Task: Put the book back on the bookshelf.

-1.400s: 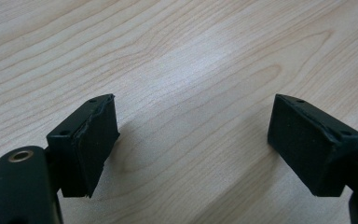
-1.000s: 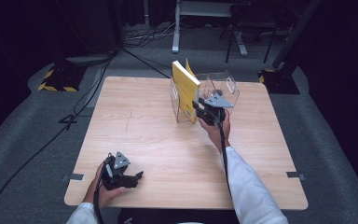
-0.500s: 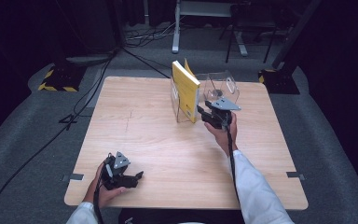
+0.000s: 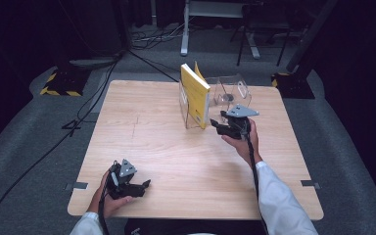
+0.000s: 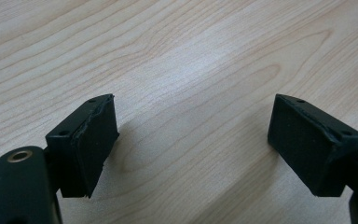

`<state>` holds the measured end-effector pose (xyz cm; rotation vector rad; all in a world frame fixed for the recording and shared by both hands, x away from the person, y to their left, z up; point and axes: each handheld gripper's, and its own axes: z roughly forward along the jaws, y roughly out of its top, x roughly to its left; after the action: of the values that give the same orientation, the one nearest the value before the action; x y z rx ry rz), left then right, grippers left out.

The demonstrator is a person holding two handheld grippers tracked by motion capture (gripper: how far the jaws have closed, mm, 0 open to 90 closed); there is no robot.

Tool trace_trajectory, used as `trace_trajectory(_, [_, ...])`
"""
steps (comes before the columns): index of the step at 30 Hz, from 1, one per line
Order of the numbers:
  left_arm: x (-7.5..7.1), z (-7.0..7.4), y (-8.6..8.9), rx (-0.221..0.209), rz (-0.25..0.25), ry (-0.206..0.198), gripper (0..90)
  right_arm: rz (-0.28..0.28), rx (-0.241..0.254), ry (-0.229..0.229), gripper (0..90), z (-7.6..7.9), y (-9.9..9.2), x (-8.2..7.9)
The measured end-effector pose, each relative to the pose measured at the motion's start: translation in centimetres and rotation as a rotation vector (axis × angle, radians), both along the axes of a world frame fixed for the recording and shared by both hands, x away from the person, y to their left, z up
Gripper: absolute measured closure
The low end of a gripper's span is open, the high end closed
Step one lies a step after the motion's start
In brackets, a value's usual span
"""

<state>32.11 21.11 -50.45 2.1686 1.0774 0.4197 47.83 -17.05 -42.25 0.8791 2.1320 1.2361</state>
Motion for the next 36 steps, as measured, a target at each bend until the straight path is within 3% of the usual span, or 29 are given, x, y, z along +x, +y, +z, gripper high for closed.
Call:
trace_trajectory(14, [0.0, 0.0, 0.0, -0.009, 0.001, 0.003, 15.8, 0.12, -0.116, 0.051, 30.9, 1.0, -1.5, -2.4])
trace_trajectory(27, [0.1, 0.0, 0.0, -0.003, 0.0, 0.0, 15.7, 0.18, -0.228, 0.071, 26.6, 1.3, -2.8, -5.5])
trace_trajectory(36, [0.0, -0.1, -0.1, -0.01, 0.003, 0.002, 15.7, 0.193, -0.257, 0.078, 26.1, 0.9, -4.1, -7.2])
